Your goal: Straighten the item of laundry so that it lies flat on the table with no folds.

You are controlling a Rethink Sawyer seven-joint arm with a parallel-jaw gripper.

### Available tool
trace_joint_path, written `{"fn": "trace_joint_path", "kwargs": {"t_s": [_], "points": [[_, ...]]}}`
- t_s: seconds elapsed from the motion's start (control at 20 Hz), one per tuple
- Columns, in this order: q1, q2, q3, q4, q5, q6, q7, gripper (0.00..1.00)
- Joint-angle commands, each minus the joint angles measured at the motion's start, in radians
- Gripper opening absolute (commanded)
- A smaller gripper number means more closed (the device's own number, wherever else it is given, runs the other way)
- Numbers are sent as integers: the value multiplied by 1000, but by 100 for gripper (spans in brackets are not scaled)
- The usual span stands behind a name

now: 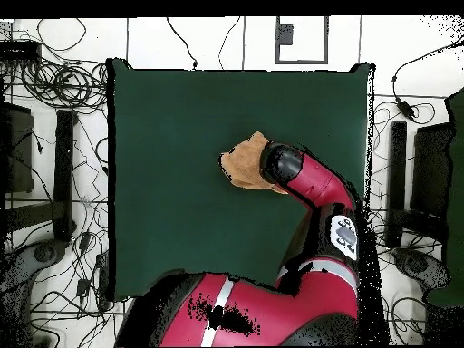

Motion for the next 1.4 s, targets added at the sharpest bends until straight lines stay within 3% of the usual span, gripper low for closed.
{"fn": "trace_joint_path", "kwargs": {"t_s": [0.05, 0.45, 1.4], "points": [[27, 58, 122, 39, 54, 196, 246, 100], [76, 72, 27, -3, 43, 320, 308, 100], [82, 64, 27, 21, 46, 243, 325, 100]]}}
